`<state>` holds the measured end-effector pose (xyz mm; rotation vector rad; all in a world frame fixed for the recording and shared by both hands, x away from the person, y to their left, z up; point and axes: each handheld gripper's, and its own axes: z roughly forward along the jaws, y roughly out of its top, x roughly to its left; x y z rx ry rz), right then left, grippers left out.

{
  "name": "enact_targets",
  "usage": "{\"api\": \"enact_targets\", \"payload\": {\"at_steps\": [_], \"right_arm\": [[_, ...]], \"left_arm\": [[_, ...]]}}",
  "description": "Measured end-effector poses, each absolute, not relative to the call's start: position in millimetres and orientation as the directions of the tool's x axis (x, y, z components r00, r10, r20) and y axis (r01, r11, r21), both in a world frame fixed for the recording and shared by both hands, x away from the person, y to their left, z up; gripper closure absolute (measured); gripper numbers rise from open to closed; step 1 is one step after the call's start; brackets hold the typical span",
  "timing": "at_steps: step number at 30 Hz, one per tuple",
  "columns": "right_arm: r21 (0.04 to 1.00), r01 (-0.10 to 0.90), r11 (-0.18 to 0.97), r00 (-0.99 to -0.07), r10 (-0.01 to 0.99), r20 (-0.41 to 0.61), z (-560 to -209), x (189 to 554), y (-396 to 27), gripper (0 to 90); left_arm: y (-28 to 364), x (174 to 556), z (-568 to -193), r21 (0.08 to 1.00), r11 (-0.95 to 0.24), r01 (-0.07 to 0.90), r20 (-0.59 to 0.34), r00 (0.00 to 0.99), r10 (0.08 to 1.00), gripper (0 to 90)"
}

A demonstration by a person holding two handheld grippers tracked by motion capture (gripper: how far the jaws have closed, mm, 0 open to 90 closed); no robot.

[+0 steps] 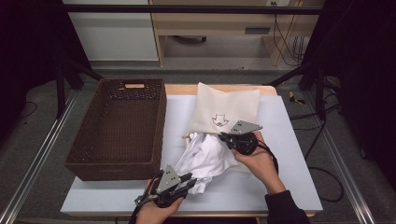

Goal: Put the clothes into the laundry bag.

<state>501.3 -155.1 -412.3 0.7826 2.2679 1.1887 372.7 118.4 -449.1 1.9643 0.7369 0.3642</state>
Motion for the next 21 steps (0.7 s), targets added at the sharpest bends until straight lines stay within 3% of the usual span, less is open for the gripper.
{"api": "enact_targets", "payload": {"at_steps": [8, 21], "right_arm": [[0.84, 0.267, 0.473, -0.732, 0.666, -0.142, -413.7, 501.9, -152.4, 87.1], [0.842, 0.264, 0.471, -0.741, 0.658, -0.136, -417.2, 503.7, -150.3, 87.1]], "left_arm": [[128.0, 361.6, -454.9, 0.845, -0.419, 0.332, 0.02, 0.763, 0.646, 90.0], [130.1, 345.6, -468.5, 0.801, -0.47, 0.371, 0.009, 0.777, 0.629, 90.0]]}}
